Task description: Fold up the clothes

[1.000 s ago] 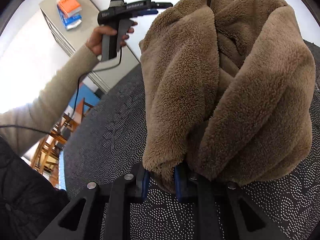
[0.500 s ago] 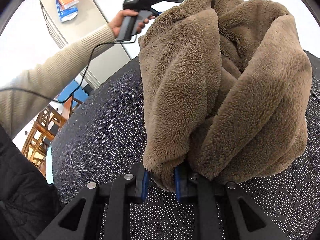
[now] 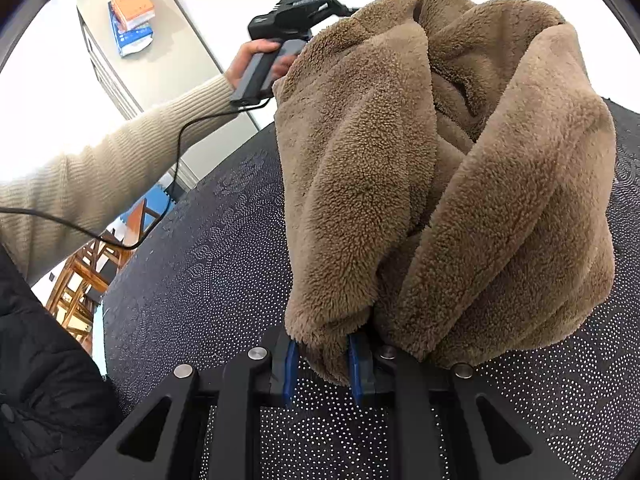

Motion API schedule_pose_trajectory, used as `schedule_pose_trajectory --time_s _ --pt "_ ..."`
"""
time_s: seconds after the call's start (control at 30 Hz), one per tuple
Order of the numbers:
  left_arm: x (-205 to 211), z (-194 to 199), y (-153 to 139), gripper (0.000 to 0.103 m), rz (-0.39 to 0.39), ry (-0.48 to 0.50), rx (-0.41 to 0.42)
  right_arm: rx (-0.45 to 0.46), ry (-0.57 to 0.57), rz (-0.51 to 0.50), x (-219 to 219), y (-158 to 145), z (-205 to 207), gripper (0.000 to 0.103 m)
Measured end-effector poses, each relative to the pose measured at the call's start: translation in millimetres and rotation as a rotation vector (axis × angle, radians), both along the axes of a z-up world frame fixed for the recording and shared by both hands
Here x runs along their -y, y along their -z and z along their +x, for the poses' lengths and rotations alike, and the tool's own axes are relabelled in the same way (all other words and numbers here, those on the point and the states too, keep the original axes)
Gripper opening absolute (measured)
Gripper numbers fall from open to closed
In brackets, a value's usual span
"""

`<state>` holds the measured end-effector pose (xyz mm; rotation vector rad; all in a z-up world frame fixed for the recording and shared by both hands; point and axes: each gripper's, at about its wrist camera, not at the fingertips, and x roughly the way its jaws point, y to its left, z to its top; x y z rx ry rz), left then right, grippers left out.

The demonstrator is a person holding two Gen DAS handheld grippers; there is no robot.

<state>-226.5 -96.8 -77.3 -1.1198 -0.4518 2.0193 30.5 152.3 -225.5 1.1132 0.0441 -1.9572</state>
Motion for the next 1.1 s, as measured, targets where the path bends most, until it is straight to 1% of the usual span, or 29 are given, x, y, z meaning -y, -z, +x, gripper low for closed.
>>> schedule_pose_trajectory --time_s 0.03,0.1,0.2,0.3,0.37,0.43,0.53,0.57,0.6,0.67,0.7,0.73,0.77,0.8,0.87,0.9,0.93,1.0,1.03,1.1 --pt "-2.6 7.5 -2.3 0.019 -0.056 0.0 -0.028 -0.006 0.005 0.001 4.6 1.0 3.4 0.021" --pt "-2.7 23.1 -8.4 0.018 -0.108 0.0 -0.079 -0.023 0.019 0.013 8.3 1.9 9.8 0.021" --pt "3.1 55.4 -26.0 0.017 -0.095 -0.013 -0.134 -0.055 0.046 0.045 9.3 1.9 19.3 0.021" --pt "9.0 87.9 -43.8 0.017 -0.08 -0.027 -0.188 -0.153 0.099 0.156 14.1 -1.9 31.7 0.019" --pt "13.0 109.6 -55.6 0.017 -0.071 -0.036 -0.224 -0.242 0.149 0.25 14.7 -6.2 42.5 0.019" --pt "10.3 148.9 -70.8 0.017 -0.072 -0.015 -0.271 -0.266 0.222 0.284 1.4 -9.5 44.9 0.02" --pt "0.8 207.4 -83.1 0.017 -0.114 -0.005 -0.315 -0.279 0.361 0.324 -29.1 -12.4 43.3 0.02" --pt "-1.1 223.3 -82.7 0.017 -0.126 -0.006 -0.314 -0.279 0.404 0.339 -39.2 -11.8 42.1 0.02" --pt "-3.0 239.6 -78.5 0.018 -0.156 -0.019 -0.314 -0.277 0.445 0.353 -49.5 -11.0 41.0 0.02" --pt "-6.8 272.2 -69.8 0.02 -0.218 -0.047 -0.315 -0.256 0.493 0.345 -69.5 -7.3 40.7 0.02" --pt "-10.3 284.9 -62.4 0.023 -0.273 -0.067 -0.319 -0.241 0.497 0.319 -81.3 -5.9 41.4 0.02" --pt "-13.9 297.4 -54.9 0.028 -0.329 -0.087 -0.323 -0.228 0.498 0.293 -90.4 -5.5 41.7 0.023" --pt "-16.7 304.6 -45.1 0.042 -0.378 -0.118 -0.322 -0.221 0.487 0.268 -96.6 -6.8 42.0 0.024" --pt "-19.4 311.5 -35.2 0.055 -0.426 -0.15 -0.319 -0.219 0.471 0.257 -111.5 -4.7 45.4 0.028" --pt "-20.3 319.0 -20.0 0.063 -0.473 -0.244 -0.325 -0.235 0.447 0.273 -118.3 -0.7 52.3 0.045" --pt "-20.7 322.7 -12.5 0.065 -0.496 -0.291 -0.327 -0.243 0.43 0.283 -115.1 0.8 54.7 0.064" --pt "-17.1 326.8 -7.3 0.067 -0.489 -0.333 -0.342 -0.254 0.412 0.296 -113.7 1.2 57.5 0.074" --pt "-23.6 325.6 1.5 0.078 -0.521 -0.418 -0.362 -0.283 0.392 0.335 -101.1 3.0 64.6 0.077" --pt "-30.2 322.2 4.6 0.081 -0.553 -0.459 -0.361 -0.292 0.388 0.361 -91.5 4.5 66.0 0.077" --pt "-29.9 320.5 8.4 0.084 -0.589 -0.513 -0.353 -0.305 0.378 0.399 -85.9 7.5 69.8 0.077"
